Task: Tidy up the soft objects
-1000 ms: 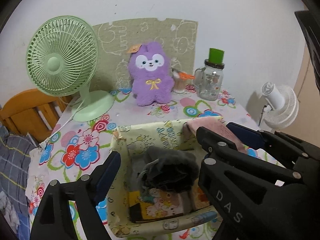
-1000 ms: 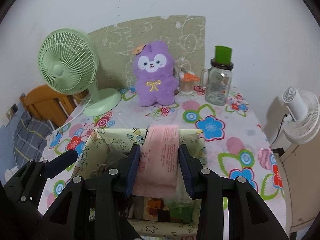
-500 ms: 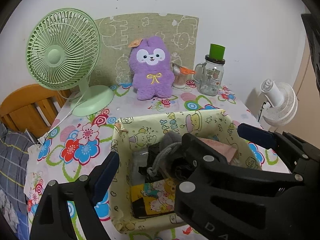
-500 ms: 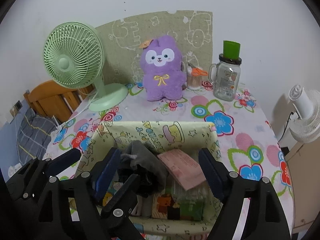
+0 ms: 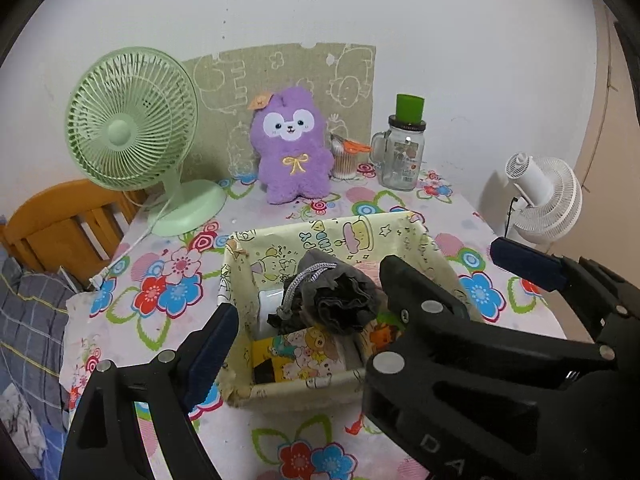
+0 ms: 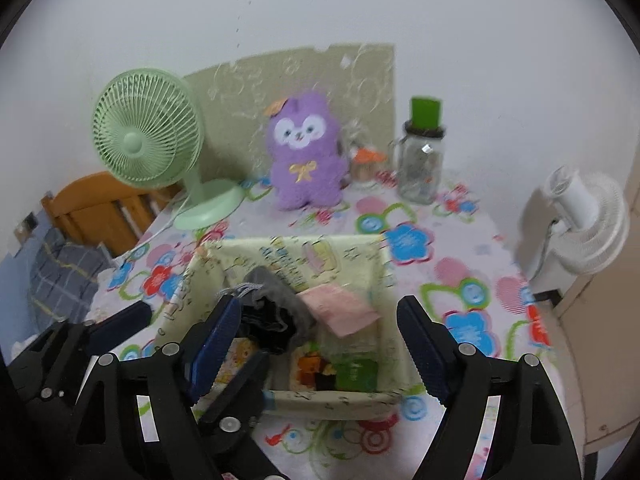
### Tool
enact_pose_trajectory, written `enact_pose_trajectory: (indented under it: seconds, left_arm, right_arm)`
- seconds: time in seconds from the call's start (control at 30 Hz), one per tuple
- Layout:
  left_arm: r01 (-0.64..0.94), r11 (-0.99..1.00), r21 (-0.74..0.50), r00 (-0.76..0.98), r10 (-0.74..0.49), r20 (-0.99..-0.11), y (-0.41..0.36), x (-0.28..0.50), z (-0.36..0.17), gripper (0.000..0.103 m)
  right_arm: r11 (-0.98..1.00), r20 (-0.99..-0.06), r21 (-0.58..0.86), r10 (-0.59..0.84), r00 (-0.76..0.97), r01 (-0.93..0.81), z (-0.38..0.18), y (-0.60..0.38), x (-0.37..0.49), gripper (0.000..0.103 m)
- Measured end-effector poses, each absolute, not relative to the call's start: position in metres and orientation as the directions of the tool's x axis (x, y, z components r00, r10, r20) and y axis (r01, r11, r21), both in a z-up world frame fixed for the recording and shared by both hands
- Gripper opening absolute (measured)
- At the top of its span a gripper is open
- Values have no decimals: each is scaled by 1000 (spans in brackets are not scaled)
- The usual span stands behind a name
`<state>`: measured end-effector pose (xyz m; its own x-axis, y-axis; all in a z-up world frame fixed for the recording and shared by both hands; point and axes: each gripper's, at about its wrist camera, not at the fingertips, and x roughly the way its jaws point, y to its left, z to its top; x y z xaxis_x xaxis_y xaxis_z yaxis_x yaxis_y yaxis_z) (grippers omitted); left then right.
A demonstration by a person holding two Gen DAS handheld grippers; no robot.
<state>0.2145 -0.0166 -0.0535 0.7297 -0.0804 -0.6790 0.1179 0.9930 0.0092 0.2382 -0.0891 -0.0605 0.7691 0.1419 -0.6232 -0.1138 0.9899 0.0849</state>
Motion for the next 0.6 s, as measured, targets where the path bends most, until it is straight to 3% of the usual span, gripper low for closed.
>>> enact_pose_trajectory:
  seconds: [0.6]
  left_arm:
    - [119, 993, 24, 765, -77, -639, -32, 160, -33, 94]
  right_arm:
    - [993, -590, 39, 113, 799, -111, -37, -102, 180, 83]
